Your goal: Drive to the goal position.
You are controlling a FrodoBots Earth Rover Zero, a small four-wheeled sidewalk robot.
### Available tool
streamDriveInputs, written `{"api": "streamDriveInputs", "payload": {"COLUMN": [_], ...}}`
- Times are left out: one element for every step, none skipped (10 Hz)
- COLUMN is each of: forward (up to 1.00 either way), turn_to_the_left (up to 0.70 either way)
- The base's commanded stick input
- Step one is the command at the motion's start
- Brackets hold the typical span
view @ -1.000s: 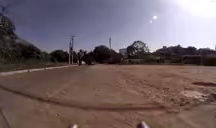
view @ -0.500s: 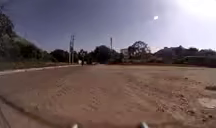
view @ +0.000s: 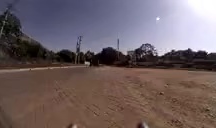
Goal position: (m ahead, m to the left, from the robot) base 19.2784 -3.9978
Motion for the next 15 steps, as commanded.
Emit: {"api": "streamDriveInputs", "payload": {"forward": [1.0,1.0,1.0,1.0,1.0,1.0,1.0,1.0,1.0,1.0,1.0,1.0,1.0,1.0,1.0], "turn_to_the_left": [0.0,0.06,0.18,0.0,0.0,0.0,0.0,0.0,0.0,0.0,0.0,0.0,0.0,0.0,0.0]}}
